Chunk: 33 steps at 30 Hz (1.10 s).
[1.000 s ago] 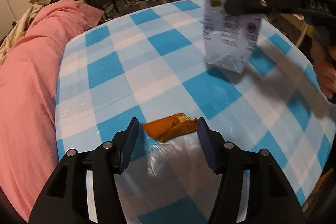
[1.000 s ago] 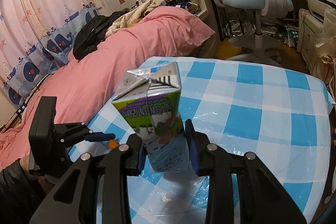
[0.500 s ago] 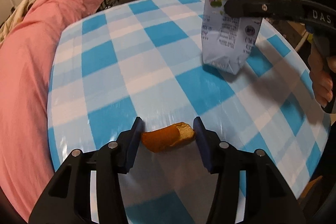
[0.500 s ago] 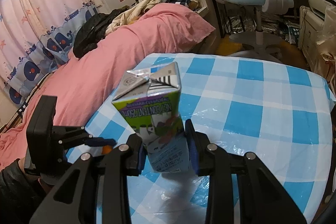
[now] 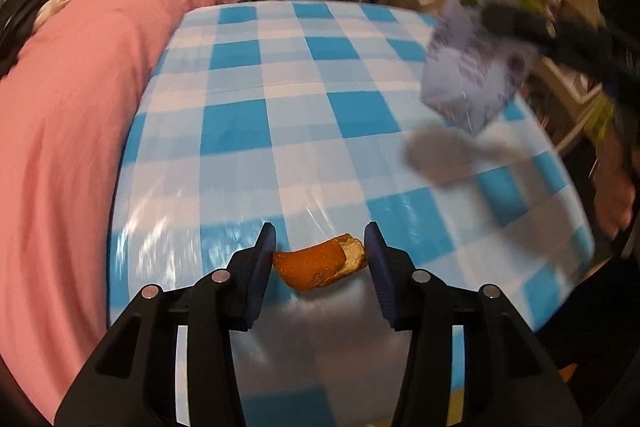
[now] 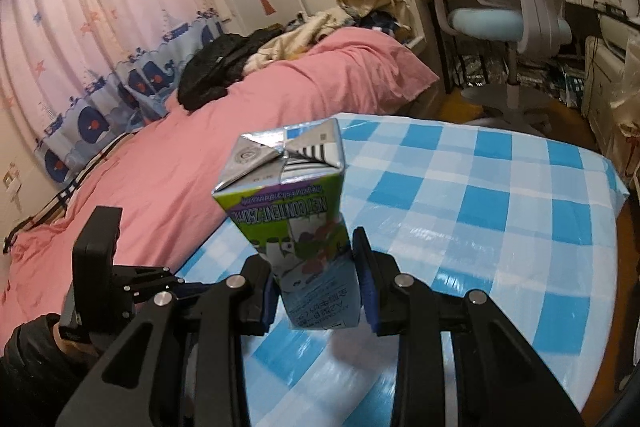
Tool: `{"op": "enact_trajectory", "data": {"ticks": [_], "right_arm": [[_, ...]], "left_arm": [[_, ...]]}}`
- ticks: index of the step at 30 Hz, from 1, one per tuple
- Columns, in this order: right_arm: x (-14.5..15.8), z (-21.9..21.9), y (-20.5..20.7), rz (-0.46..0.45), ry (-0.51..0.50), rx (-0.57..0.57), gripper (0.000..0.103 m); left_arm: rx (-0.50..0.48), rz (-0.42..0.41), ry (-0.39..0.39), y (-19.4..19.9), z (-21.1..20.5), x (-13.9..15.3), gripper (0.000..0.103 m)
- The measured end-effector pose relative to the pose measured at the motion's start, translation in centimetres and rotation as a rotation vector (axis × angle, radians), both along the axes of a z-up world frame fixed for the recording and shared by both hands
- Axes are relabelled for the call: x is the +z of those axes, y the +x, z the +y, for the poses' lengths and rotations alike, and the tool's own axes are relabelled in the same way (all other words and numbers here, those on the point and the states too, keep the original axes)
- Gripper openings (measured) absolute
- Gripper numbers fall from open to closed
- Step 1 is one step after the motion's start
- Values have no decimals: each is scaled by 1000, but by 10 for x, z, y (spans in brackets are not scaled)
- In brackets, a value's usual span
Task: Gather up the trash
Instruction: 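Drop the peel into the yellow bin with the left tool while the right tool drops the carton there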
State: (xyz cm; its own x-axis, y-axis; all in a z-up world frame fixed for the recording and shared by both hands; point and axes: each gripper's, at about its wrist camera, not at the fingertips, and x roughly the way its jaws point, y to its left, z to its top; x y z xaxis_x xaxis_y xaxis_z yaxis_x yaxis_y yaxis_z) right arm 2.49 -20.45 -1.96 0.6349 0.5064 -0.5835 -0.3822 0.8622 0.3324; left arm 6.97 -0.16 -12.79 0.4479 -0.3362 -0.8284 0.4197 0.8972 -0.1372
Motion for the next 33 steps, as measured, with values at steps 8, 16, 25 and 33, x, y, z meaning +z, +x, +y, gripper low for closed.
{"op": "enact_trajectory", "data": {"ticks": [8,16,25,33], "right_arm": [[-3,0,-71,7,58,45,34],[-26,4,-156,70,45,88,34],[-60,15,-217,208,-5,86,35],[-65,17,-230,250,-35,35,62]], "left_arm": [[92,24,-188,-64,18,12,43],[47,98,-194,-145,-4,-5,44],[45,231,-154,-213,-23,-38,44],[34,262,-30,-242,-35,-53,54]]}}
